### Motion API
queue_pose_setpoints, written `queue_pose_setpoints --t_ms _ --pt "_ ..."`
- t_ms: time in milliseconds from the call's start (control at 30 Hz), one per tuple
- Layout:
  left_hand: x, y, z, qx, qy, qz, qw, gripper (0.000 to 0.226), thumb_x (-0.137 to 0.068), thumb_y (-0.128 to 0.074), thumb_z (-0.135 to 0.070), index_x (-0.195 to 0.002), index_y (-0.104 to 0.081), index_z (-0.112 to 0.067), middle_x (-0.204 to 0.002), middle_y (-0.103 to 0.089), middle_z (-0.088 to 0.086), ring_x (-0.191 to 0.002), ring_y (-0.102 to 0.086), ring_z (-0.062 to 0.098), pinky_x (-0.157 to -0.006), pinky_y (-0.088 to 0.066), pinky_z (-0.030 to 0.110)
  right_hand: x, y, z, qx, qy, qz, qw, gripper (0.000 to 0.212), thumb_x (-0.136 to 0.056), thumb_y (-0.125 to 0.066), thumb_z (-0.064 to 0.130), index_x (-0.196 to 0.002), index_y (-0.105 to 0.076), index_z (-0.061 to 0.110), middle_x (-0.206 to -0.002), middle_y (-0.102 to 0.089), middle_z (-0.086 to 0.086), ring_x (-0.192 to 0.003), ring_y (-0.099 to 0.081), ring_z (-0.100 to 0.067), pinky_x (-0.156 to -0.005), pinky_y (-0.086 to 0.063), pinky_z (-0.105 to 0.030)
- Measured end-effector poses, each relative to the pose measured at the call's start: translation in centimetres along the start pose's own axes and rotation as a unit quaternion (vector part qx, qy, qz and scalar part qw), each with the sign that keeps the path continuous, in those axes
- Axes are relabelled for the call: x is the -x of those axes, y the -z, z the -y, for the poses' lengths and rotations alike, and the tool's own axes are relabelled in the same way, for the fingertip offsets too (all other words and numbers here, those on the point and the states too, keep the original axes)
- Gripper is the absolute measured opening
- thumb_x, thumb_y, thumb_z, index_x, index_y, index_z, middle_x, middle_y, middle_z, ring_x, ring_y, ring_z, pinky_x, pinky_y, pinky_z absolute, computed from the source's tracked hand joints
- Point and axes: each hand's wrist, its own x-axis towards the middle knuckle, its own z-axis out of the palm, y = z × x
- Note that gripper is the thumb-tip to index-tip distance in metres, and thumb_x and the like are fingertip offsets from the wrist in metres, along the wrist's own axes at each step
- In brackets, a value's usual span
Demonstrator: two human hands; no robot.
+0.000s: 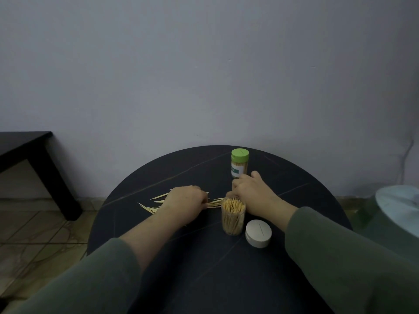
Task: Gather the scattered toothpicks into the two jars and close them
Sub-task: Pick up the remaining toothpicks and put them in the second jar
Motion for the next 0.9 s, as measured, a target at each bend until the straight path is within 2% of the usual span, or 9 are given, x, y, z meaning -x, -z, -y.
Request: queue_pose_setpoints --t_ms 167,267,400,567,700,900 --pt "0.0 -0.2 -0.1 -0.017 -0.027 0.005 0.999 0.029 -0.102 -0.042 -0.032 -0.122 -0.06 -0.025 -0.116 -0.055 -0.001 -0.101 -0.058 0.017 -0.078 -0.052 0.032 0.6 0.2 0.0 -0.02 -0.014 -0.004 1.0 0.027 -0.1 -0.042 0.037 -0.119 -0.062 0.032 -0.109 -0.055 0.001 -0.106 -0.045 -0.018 -0.089 -0.031 -0.039" --pt "0.0 -0.2 -0.1 -0.023 -0.027 -0.004 0.999 0.031 -0.101 -0.041 -0.035 -0.122 -0.062 -0.025 -0.114 -0.056 -0.001 -0.101 -0.059 0.018 -0.081 -0.053 0.036 1.0 0.1 -0.3 -0.043 -0.027 -0.014 0.999 0.029 -0.101 -0.039 0.039 -0.118 -0.062 0.034 -0.109 -0.056 0.002 -0.105 -0.044 -0.016 -0.089 -0.029 -0.037" --pt "0.3 -0.1 -0.3 -0.034 -0.041 -0.014 0.998 0.033 -0.102 -0.038 -0.036 -0.12 -0.063 -0.025 -0.114 -0.055 0.001 -0.101 -0.058 0.018 -0.076 -0.05 0.032 1.7 0.0 -0.4 -0.095 -0.053 -0.039 0.993 0.031 -0.099 -0.043 0.044 -0.121 -0.063 0.038 -0.115 -0.055 0.009 -0.106 -0.042 -0.012 -0.088 -0.026 -0.035" --pt "0.3 -0.5 -0.5 -0.052 -0.046 -0.038 0.997 0.031 -0.102 -0.037 -0.031 -0.12 -0.061 -0.023 -0.112 -0.053 0.002 -0.097 -0.059 0.019 -0.072 -0.05 0.032 2.2 0.2 -0.1 -0.122 -0.089 -0.056 0.987 0.032 -0.097 -0.045 0.046 -0.123 -0.062 0.039 -0.1 -0.044 0.01 -0.096 -0.037 -0.01 -0.088 -0.03 -0.034" --pt "0.3 -0.9 -0.8 -0.054 -0.041 -0.059 0.996 0.026 -0.101 -0.042 -0.028 -0.119 -0.061 -0.023 -0.112 -0.053 0.001 -0.096 -0.059 0.018 -0.067 -0.047 0.029 2.7 0.6 -0.1 -0.166 -0.115 -0.063 0.977 0.033 -0.097 -0.048 0.044 -0.125 -0.063 0.034 -0.109 -0.055 0.007 -0.105 -0.045 -0.014 -0.095 -0.032 -0.037" --pt "0.4 -1.2 -1.0 -0.022 -0.037 -0.097 0.994 0.027 -0.101 -0.044 -0.029 -0.122 -0.06 -0.027 -0.12 -0.055 0.0 -0.108 -0.052 0.018 -0.079 -0.047 0.03 3.2 0.5 -0.5 -0.201 -0.147 -0.059 0.967 0.03 -0.097 -0.05 0.044 -0.12 -0.065 0.034 -0.112 -0.056 0.007 -0.109 -0.046 -0.014 -0.096 -0.032 -0.037"
